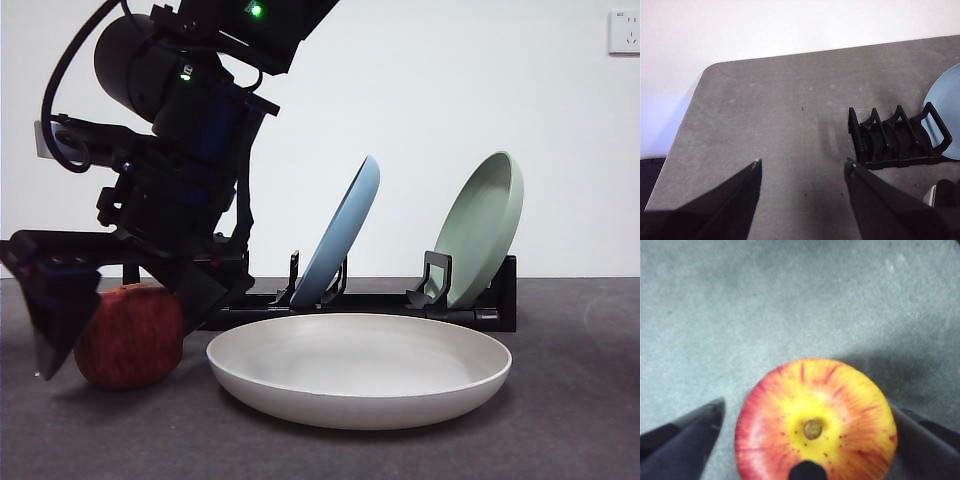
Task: Take the yellow plate from the plate rack,put the plate on the table,take the apple from the table,put the apple in the plate
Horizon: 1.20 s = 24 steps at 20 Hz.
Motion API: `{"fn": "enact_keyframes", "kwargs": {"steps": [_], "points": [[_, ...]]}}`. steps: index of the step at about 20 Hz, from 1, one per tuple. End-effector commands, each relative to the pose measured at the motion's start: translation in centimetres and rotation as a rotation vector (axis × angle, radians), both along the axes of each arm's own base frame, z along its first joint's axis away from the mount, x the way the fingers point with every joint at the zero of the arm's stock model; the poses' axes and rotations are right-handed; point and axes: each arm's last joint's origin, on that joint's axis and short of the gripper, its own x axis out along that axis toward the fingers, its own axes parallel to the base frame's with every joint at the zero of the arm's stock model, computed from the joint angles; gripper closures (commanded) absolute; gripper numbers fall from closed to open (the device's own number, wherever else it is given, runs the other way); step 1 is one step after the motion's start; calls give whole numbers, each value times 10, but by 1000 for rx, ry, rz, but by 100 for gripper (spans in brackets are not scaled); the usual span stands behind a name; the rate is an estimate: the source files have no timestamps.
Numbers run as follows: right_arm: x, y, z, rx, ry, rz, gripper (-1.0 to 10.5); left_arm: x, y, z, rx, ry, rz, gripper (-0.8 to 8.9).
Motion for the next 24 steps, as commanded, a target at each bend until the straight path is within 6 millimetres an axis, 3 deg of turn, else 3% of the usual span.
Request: {"fn": "enact_keyframes", "kwargs": {"steps": [1,2,6,11,14,18,22,24], "points": [[0,2,-4,-3,1,7,851,0,0,-1,-8,3,6,531],[0,2,-4,-5,1,6,933,0,0,-1,-8,4,6,531],[-2,-3,9,-4,-6,1,951,0,0,-1,-8,5,5,531],[-10,-25,73,65,-52,-12,950,14,-7,0,-48,-7,-88,531],[-16,-55,120,100,-78,-42,950,33,-15,-3,-78,18,-170,531],[-25,-105,164,85,-72,-107,950,57,-25,-11,-102,77,-238,531],[-29,-156,188,45,-2,-254,950,73,-33,-16,-130,96,-306,531],[-27,-172,189,9,44,-323,951,76,-34,-17,-134,93,-312,531]]}}
